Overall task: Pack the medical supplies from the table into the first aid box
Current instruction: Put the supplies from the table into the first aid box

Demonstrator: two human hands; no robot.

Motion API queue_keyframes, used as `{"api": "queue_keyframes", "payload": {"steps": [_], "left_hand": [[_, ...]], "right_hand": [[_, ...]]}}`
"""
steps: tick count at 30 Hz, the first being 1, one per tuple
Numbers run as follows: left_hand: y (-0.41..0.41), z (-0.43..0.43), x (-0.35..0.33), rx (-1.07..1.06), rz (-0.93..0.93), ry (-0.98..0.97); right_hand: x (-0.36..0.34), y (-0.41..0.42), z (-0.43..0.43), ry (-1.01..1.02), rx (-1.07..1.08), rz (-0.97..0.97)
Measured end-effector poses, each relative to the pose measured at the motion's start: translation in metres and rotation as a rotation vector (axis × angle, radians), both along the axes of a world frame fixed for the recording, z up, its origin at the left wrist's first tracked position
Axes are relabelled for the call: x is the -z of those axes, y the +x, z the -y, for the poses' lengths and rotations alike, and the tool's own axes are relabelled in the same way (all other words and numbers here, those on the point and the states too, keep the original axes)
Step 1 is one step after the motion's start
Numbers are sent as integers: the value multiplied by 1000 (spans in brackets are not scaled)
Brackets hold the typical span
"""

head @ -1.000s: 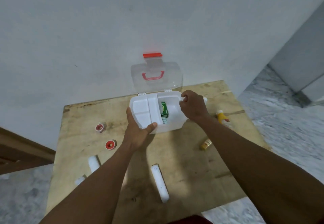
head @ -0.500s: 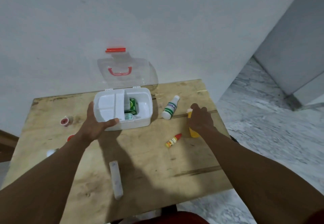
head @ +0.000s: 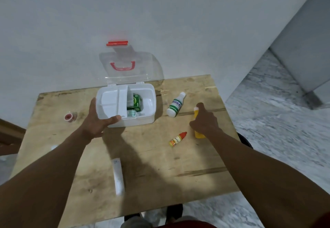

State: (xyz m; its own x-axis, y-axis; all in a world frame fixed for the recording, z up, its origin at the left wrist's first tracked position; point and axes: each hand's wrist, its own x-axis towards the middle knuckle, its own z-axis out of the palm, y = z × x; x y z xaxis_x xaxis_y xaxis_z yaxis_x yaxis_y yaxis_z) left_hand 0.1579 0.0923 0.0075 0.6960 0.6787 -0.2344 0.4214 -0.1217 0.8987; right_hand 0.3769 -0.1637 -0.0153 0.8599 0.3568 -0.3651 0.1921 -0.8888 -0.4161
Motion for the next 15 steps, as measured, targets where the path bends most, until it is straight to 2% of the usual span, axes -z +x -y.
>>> {"api": "queue_keyframes", "payload": {"steps": [5, 9, 15], "left_hand": [[-11, -8, 8, -25, -10, -59], [-13, -11, 11, -6, 15, -67], [-14, -15, 18, -5, 19, -55]], "right_hand": [[-35, 0, -2, 83, 55, 131], [-65, -10, -28, 267, 84, 246], [-92, -53, -79, 489, 4, 314]]}}
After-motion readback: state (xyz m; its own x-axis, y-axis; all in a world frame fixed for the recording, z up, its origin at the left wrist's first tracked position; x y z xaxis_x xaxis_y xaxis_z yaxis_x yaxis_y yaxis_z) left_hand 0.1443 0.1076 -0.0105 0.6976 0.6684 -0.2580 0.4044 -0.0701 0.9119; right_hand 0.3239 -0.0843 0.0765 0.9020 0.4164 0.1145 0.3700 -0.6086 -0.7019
